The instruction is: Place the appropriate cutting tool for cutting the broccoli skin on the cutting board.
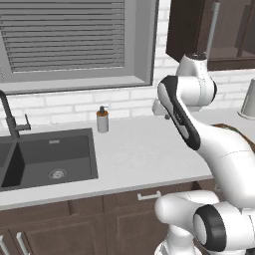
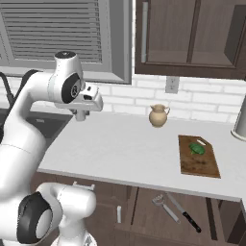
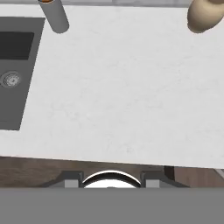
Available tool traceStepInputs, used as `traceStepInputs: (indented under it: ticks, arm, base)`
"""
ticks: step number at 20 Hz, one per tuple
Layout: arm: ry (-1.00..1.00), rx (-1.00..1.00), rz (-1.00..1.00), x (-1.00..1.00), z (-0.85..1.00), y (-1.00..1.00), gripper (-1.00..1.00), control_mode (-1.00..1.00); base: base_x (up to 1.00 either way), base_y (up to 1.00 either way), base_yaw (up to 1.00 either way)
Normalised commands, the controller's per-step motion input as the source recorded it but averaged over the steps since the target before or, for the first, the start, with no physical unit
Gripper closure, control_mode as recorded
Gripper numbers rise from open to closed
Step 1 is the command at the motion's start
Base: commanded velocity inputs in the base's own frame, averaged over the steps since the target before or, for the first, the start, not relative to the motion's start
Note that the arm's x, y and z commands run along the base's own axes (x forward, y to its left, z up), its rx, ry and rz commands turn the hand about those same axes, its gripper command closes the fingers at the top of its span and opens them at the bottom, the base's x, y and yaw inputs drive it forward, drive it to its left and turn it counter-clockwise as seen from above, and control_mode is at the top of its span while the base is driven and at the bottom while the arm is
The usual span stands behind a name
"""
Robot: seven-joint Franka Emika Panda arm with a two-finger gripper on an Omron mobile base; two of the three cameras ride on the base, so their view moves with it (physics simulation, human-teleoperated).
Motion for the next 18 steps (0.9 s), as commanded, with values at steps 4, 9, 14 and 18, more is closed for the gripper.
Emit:
traceStepInputs:
  ticks: [4,9,14,18]
  arm:
    - [-0.08,0.00,0.00,-0.43,0.00,-0.14,-1.00,-1.00]
    - [-0.17,0.06,-0.08,-0.90,-0.12,-0.76,-1.00,-1.00]
    - [-0.01,0.06,-0.21,-0.55,-0.36,-0.97,-1.00,-1.00]
    - [0.00,0.00,-0.23,-0.45,-0.62,-0.92,-1.00,-1.00]
  base:
    - [0.00,0.00,0.00]
    - [0.00,0.00,0.00]
    - [0.00,0.00,0.00]
    - [0.00,0.00,0.00]
